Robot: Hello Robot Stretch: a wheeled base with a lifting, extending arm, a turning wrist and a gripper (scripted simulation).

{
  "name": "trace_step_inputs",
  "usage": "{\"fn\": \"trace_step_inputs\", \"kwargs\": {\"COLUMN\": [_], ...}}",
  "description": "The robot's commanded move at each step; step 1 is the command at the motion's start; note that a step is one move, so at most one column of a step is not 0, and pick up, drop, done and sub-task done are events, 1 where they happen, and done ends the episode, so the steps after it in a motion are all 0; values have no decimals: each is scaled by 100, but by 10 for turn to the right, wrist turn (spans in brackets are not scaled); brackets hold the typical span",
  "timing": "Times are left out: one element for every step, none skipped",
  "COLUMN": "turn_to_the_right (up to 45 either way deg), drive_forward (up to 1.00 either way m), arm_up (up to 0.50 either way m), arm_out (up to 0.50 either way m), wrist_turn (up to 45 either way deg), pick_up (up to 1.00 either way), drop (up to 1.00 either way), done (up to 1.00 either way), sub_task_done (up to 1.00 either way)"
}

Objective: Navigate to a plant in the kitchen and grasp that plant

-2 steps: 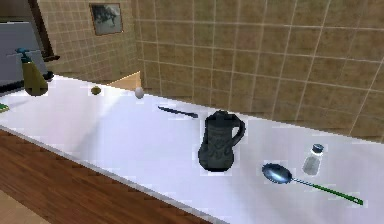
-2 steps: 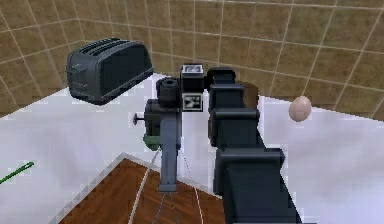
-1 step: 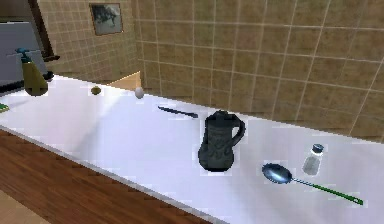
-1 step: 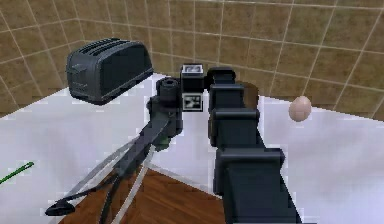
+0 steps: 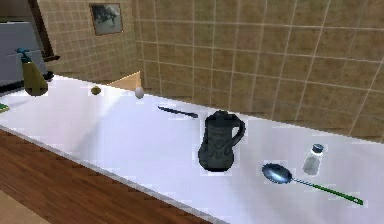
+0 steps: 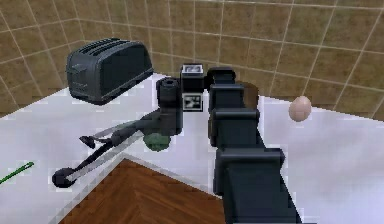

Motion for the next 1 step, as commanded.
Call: {"fn": "trace_step_inputs", "kwargs": {"turn_to_the_right": [0], "drive_forward": [0], "arm_up": [0], "arm_out": [0], "wrist_turn": [450], "pick_up": [0], "drop": [0], "done": [0], "sub_task_done": [0]}}
